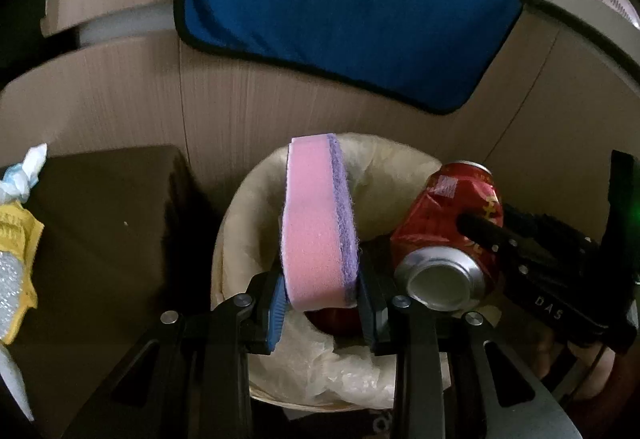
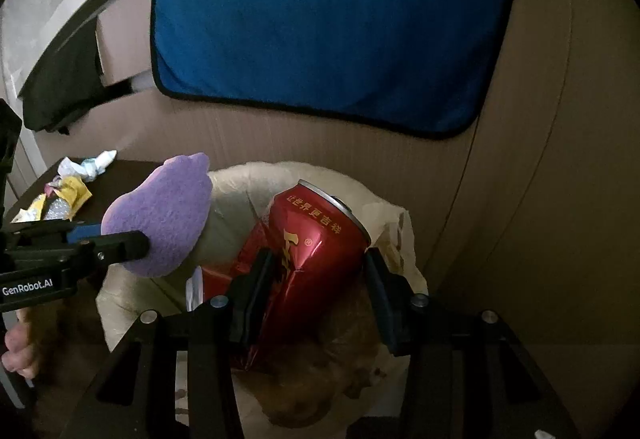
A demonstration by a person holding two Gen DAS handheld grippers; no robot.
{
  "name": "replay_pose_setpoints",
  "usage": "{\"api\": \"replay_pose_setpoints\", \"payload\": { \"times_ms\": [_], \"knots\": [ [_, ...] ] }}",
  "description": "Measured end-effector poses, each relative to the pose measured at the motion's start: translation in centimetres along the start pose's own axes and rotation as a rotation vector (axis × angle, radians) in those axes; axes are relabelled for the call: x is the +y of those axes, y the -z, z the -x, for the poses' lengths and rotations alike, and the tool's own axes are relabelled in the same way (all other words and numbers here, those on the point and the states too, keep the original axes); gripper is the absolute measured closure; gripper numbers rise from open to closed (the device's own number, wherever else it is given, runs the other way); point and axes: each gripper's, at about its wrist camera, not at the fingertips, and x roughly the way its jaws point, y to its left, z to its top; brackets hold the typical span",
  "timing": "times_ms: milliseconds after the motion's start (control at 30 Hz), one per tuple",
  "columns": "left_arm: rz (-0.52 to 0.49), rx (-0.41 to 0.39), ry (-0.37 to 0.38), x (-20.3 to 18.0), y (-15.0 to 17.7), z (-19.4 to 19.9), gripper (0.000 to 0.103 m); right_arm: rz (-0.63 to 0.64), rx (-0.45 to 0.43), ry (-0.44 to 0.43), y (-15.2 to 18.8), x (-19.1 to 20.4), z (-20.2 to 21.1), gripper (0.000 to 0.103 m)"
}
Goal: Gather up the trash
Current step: 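Open both tools to drop the sponge and can into the bin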
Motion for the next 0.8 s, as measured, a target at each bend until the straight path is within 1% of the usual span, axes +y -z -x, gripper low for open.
{"api": "replay_pose_setpoints", "payload": {
  "times_ms": [200, 300, 367, 433, 500, 633, 733, 800],
  "knots": [
    [0.027, 0.044, 0.006, 0.7, 0.3, -1.4, 0.071, 0.002, 0.031, 0.005, 0.4, -0.1, -0.9, 0.060],
    [0.037, 0.047, 0.024, 0.6, 0.6, -1.2, 0.071, 0.004, 0.037, 0.010, 0.6, -0.1, -1.0, 0.060],
    [0.052, 0.037, 0.043, 0.9, 0.7, -1.1, 0.070, -0.001, 0.037, 0.009, 0.6, -0.4, -0.9, 0.060],
    [0.066, 0.026, 0.067, 1.4, 0.7, -0.8, 0.063, -0.004, 0.034, 0.011, 0.7, -0.4, -0.8, 0.058],
    [0.075, 0.017, 0.075, 1.6, 0.6, -0.5, 0.059, -0.002, 0.029, 0.015, 0.7, -0.2, -0.8, 0.048],
    [0.098, 0.012, 0.083, 2.1, 0.8, 0.6, 0.058, -0.005, 0.018, 0.027, 0.7, -0.1, -0.4, 0.047],
    [0.118, -0.007, 0.074, 2.5, 0.8, 1.4, 0.058, -0.017, 0.005, 0.032, 0.6, -0.3, 0.4, 0.047],
    [0.137, -0.022, 0.067, 3.2, 1.0, 2.7, 0.058, -0.024, 0.002, 0.036, 0.4, -0.2, 0.7, 0.047]
  ]
}}
